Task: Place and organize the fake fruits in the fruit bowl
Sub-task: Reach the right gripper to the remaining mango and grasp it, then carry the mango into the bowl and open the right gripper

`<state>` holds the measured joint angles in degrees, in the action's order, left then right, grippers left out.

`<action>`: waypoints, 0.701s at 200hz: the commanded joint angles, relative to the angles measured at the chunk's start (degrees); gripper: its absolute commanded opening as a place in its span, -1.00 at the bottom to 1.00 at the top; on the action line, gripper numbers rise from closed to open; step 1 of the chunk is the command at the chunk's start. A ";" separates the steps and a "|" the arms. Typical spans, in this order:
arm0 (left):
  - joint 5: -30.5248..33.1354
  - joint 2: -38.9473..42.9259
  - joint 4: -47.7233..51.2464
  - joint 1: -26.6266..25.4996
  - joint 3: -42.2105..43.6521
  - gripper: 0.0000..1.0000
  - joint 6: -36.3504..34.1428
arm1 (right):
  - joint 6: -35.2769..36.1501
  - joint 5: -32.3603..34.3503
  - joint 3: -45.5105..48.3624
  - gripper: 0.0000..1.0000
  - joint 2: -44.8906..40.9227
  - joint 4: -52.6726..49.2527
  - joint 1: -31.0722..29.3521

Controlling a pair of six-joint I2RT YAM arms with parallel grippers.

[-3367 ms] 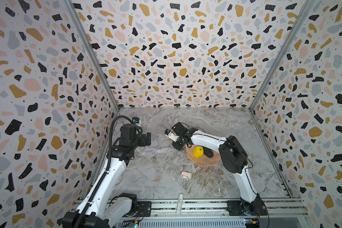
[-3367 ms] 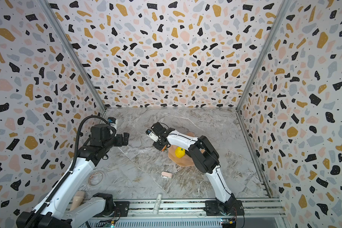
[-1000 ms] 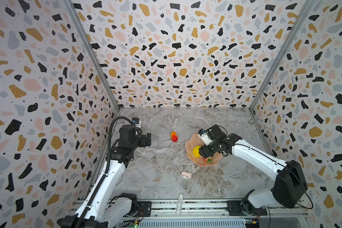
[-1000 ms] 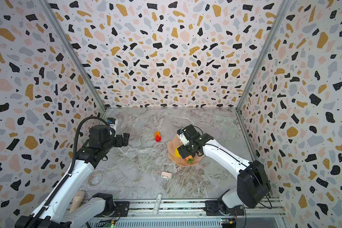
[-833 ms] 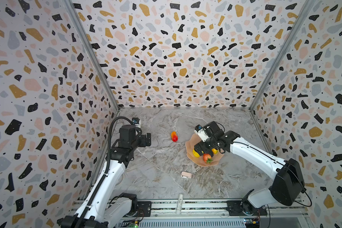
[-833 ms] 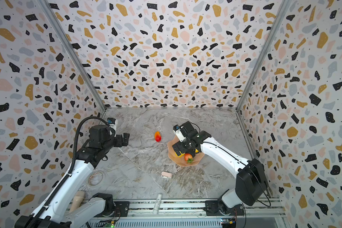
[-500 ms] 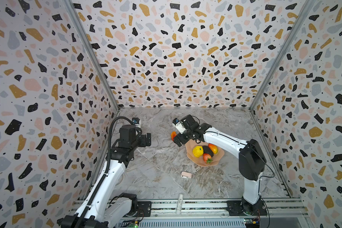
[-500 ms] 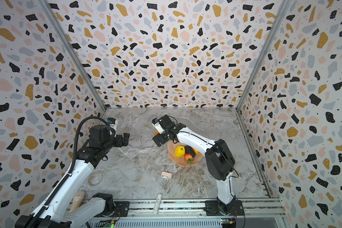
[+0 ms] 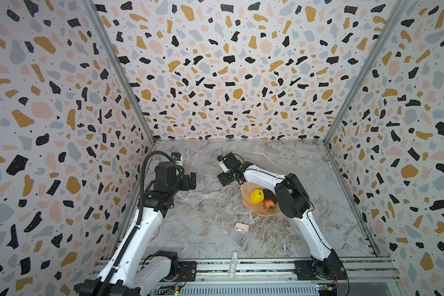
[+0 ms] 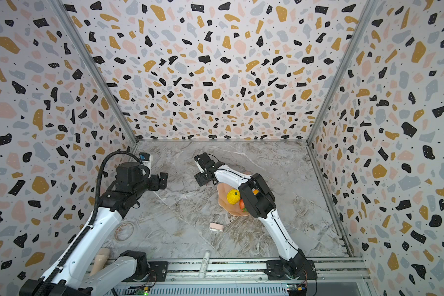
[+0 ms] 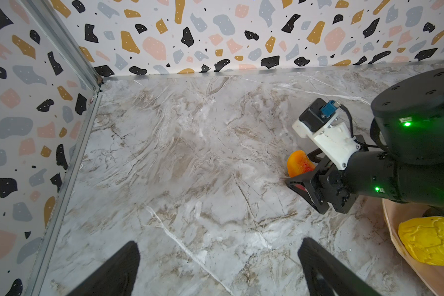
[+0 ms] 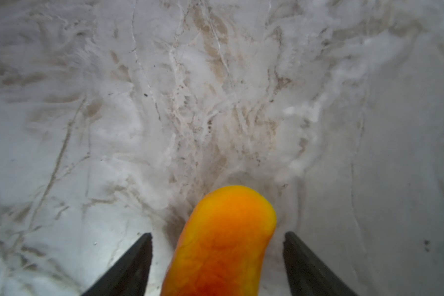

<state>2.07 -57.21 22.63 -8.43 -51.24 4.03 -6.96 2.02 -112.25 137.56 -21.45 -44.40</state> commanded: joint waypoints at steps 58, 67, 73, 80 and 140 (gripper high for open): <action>0.97 0.26 -1.80 -0.26 0.27 0.99 -0.80 | 5.41 2.29 13.57 -0.72 -19.01 6.87 -0.28; 1.00 0.34 -1.74 -0.28 0.27 0.99 -0.81 | 6.63 1.53 17.65 -0.79 -23.74 8.08 0.52; 1.08 0.35 -1.70 -0.28 0.20 0.99 -0.81 | 7.34 0.70 20.46 -0.81 -26.64 8.47 1.27; 1.15 0.35 -1.71 -0.28 0.18 0.99 -0.80 | 8.03 -0.23 23.78 -0.84 -30.52 8.90 2.33; 0.08 -0.17 -2.06 -0.28 -0.04 0.99 -0.73 | 14.23 -2.53 48.53 -0.91 -51.60 12.18 12.77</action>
<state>2.48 -57.23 22.59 -8.43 -51.24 3.79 4.64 0.78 -70.85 88.05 -10.26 -35.03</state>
